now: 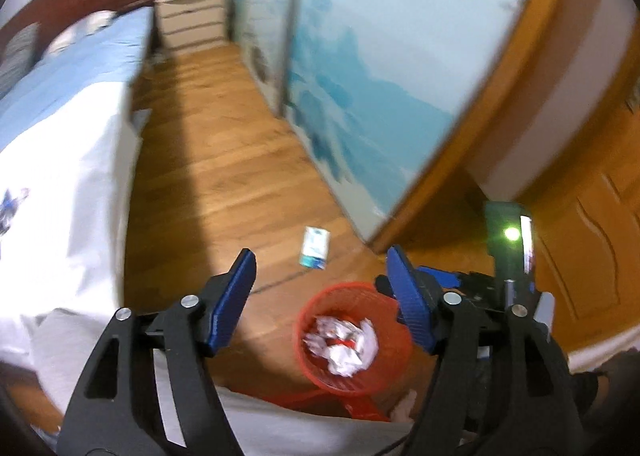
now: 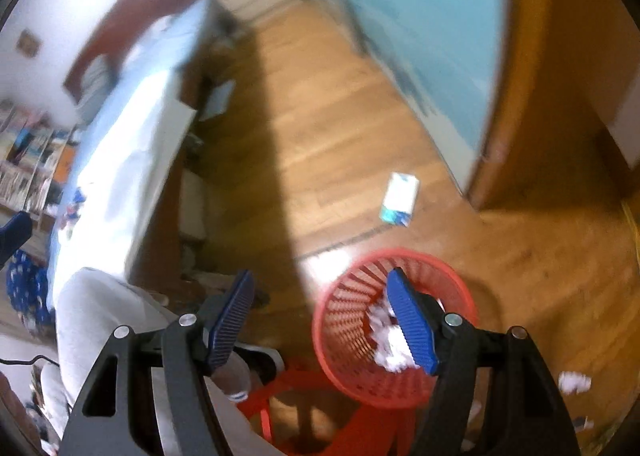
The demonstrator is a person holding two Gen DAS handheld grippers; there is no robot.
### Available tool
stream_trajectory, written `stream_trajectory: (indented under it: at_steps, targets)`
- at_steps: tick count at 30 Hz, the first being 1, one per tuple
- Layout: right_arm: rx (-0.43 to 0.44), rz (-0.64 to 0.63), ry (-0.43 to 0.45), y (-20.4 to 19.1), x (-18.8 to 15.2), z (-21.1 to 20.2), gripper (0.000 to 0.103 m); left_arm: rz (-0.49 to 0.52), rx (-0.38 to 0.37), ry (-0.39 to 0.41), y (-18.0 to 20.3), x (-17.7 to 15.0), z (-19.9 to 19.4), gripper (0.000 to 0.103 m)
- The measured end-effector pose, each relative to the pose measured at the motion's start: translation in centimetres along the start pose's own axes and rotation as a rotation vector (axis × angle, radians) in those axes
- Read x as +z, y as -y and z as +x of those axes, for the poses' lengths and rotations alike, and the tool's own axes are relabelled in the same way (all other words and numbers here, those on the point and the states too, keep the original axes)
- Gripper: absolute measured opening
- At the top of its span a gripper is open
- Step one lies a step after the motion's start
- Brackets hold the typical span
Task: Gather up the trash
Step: 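Move both open tools back over the trash pile on the bed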
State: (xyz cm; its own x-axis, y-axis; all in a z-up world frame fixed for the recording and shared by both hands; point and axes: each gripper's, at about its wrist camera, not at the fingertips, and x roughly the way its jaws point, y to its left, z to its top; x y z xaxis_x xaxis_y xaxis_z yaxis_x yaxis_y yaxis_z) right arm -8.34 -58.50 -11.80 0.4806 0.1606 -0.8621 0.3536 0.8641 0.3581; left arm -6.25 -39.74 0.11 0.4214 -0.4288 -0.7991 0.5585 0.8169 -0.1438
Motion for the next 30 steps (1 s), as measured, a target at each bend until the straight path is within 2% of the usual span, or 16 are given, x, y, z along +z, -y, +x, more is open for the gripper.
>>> stream_trajectory:
  at_steps: [6,11,16,22,27,30]
  targets:
    - [0.087,-0.156,0.064,-9.7,2.7,0.1,0.076,-0.145,0.127,0.074,-7.3,-0.7,-2.9,0.071]
    - [0.145,-0.286,0.112,-18.2,3.0,0.4,0.08,-0.265,0.268,0.125,-14.5,-2.7,-5.8,0.072]
    - [0.216,-0.395,0.136,-26.3,1.3,1.1,0.083,-0.392,0.365,0.162,-20.7,-5.3,-8.2,0.074]
    - [0.282,-0.557,0.171,-35.0,-2.3,1.7,0.083,-0.492,0.444,0.179,-26.3,-8.1,-9.5,0.074]
    - [0.31,-0.594,0.197,-39.6,-4.3,2.5,0.085,-0.522,0.487,0.194,-29.2,-9.5,-9.9,0.075]
    - [0.285,-0.629,0.199,-41.1,-5.7,3.5,0.085,-0.537,0.489,0.203,-30.3,-9.9,-9.7,0.075]
